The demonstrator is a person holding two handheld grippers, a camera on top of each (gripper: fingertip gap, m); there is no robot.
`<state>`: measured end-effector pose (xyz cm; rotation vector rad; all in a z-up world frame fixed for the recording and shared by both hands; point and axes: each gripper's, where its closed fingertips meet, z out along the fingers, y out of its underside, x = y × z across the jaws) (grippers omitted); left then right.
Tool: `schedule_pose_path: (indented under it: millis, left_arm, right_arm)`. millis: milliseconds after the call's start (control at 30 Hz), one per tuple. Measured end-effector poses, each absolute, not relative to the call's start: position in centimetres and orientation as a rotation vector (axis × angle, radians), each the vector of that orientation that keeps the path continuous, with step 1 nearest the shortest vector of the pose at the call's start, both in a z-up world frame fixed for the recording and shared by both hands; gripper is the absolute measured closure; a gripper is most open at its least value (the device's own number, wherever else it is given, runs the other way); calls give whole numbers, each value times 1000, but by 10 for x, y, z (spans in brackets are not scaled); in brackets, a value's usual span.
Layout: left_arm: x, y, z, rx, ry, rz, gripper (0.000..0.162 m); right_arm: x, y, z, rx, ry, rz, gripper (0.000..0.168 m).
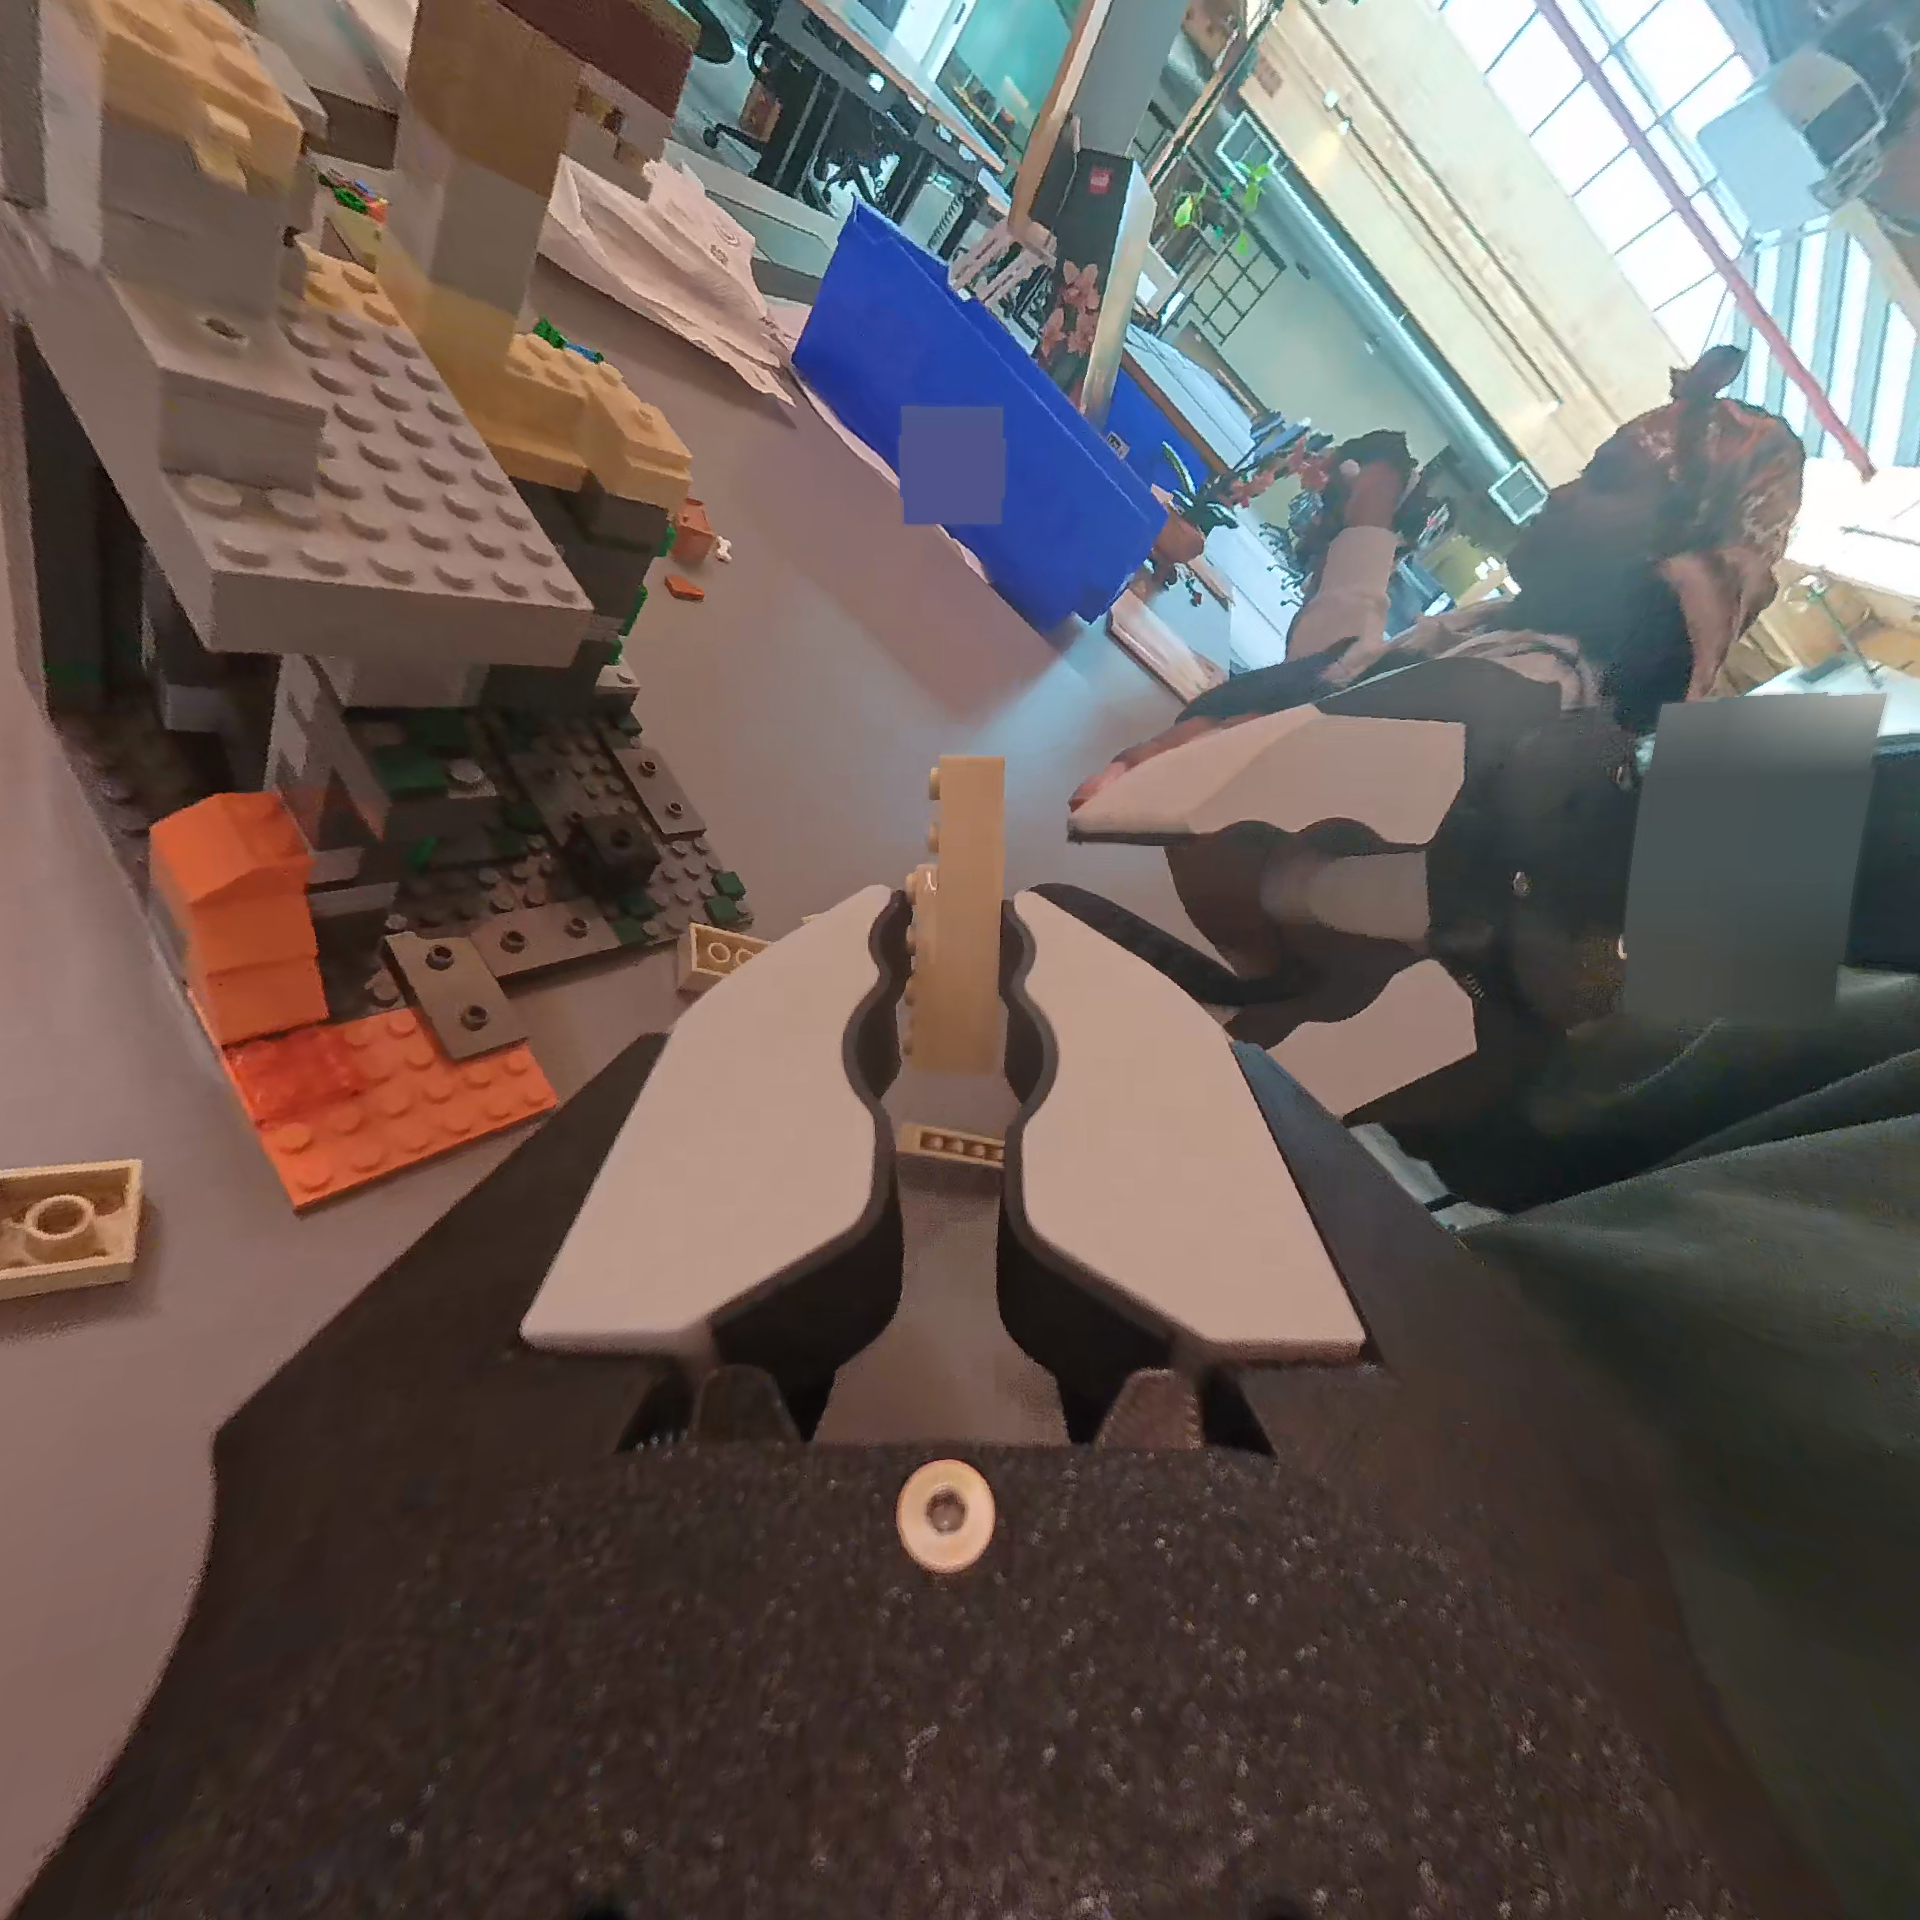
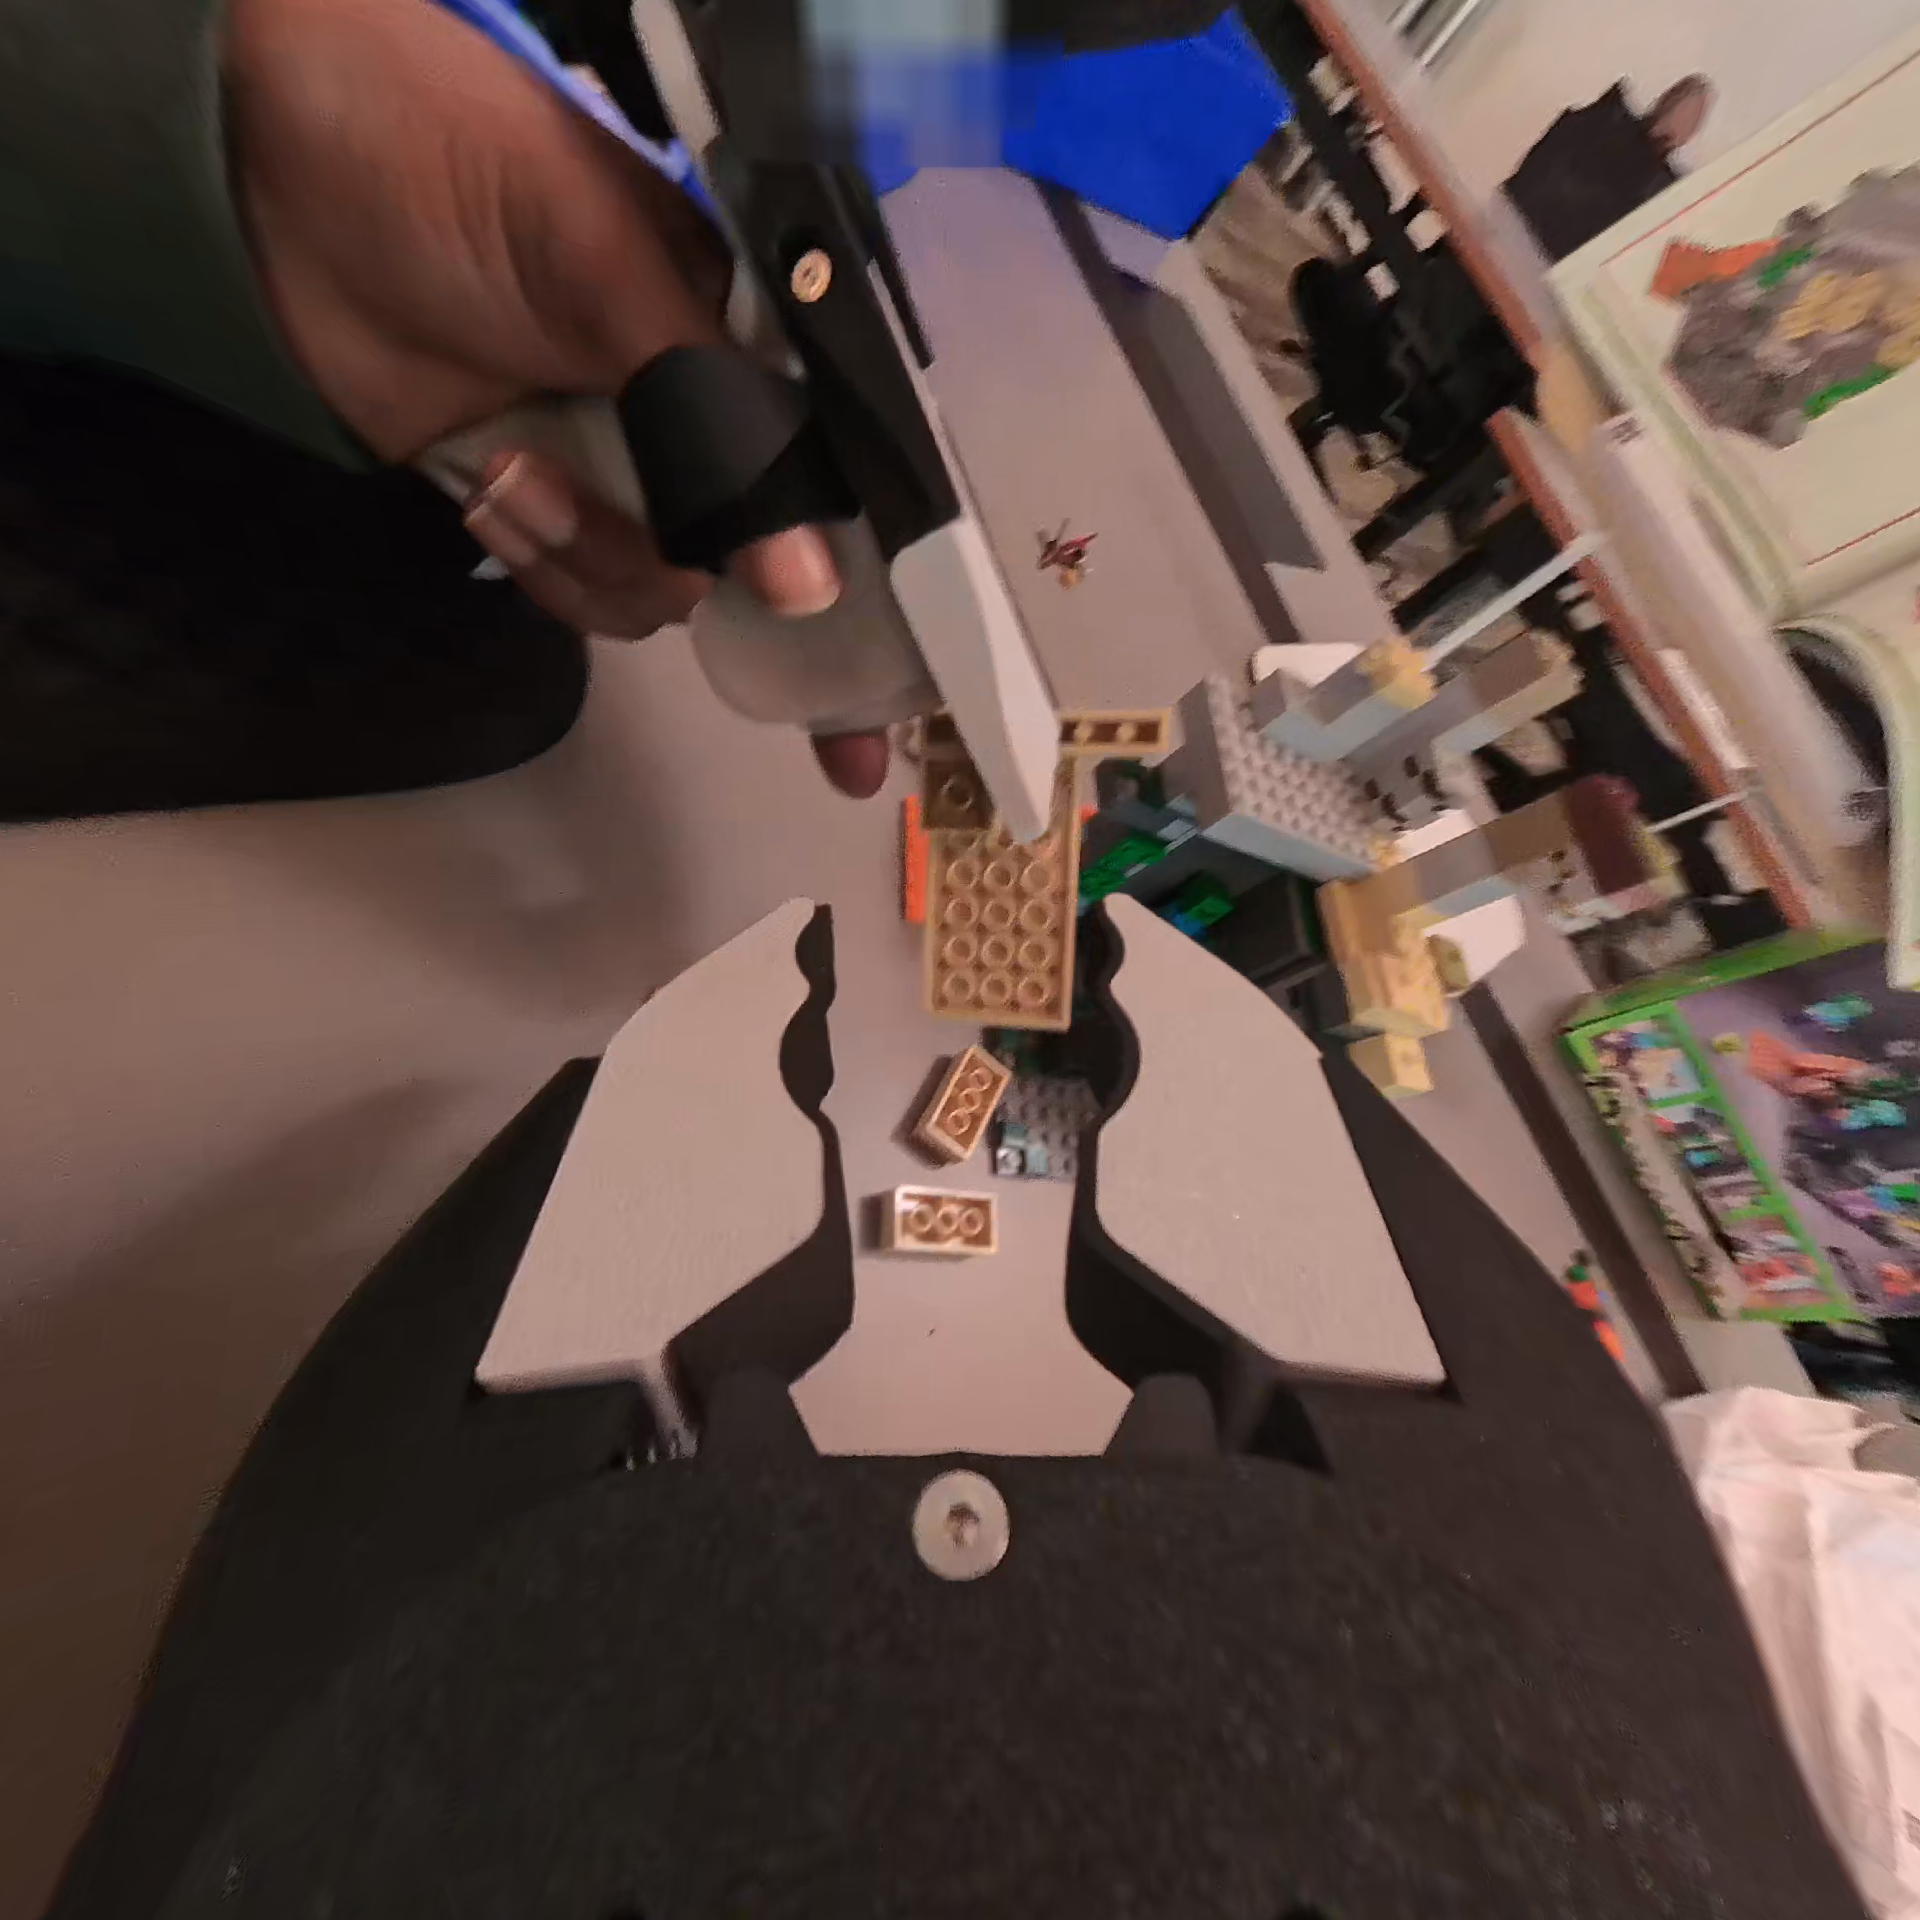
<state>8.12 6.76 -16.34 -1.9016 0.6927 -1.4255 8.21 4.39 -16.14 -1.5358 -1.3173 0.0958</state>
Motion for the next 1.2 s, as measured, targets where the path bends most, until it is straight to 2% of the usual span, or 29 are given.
schedule_pose_path:
  millis: [100,233,367,533,767,1200]
  left_arm:
    - [85,65,-159,-1897,649,-1487,146]
    - [87,61,-149,-1862,578,-1603,146]
    - [85,57,-143,-1813,550,-1710,146]
    - [86,47,-141,-1796,610,-1773,145]
    - [82,37,-138,-1785,692,-1833,137]
    - [88,47,-146,-1886,709,-1689,149]
  right_arm:
    - [72,54,-159,-1500,-1288,-14,123]
    - [64,61,-154,-1453,-1222,-52,138]
    - [62,57,-148,-1399,-1225,-14,139]
    - [65,50,-144,-1275,-1342,-46,150]
    - [73,40,-149,-1200,-1562,-12,151]
    - [72,33,-164,-1013,-1727,-226,151]
